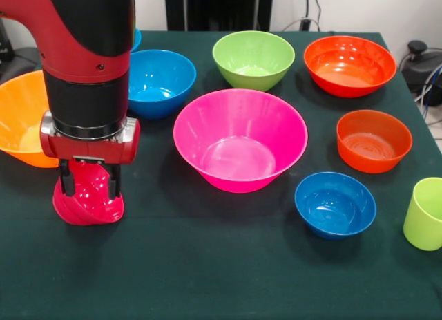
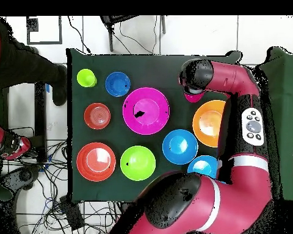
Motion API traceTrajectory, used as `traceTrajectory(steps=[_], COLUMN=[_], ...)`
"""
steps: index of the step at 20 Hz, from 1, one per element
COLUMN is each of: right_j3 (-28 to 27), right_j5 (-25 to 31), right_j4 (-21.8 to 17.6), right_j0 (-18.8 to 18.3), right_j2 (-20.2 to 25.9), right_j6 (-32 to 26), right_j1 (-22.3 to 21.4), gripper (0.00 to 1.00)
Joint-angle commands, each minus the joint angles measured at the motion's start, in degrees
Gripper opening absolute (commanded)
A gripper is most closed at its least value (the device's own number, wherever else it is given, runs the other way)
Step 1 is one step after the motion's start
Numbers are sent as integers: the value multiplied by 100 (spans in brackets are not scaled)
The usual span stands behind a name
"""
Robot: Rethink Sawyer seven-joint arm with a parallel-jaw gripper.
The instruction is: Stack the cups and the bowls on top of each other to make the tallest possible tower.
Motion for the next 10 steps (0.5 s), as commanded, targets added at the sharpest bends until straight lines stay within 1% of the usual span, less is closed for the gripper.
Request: traceTrajectory(steps=[1,6,10], right_j3=[508,531,520], right_j5=[20,-76,-42], right_j4=[-601,-642,-664], right_j0=[285,335,333], right_j2=[-237,-300,-323], right_j6=[-565,-567,-595], right_j1=[-316,-331,-310], gripper=[100,100,100])
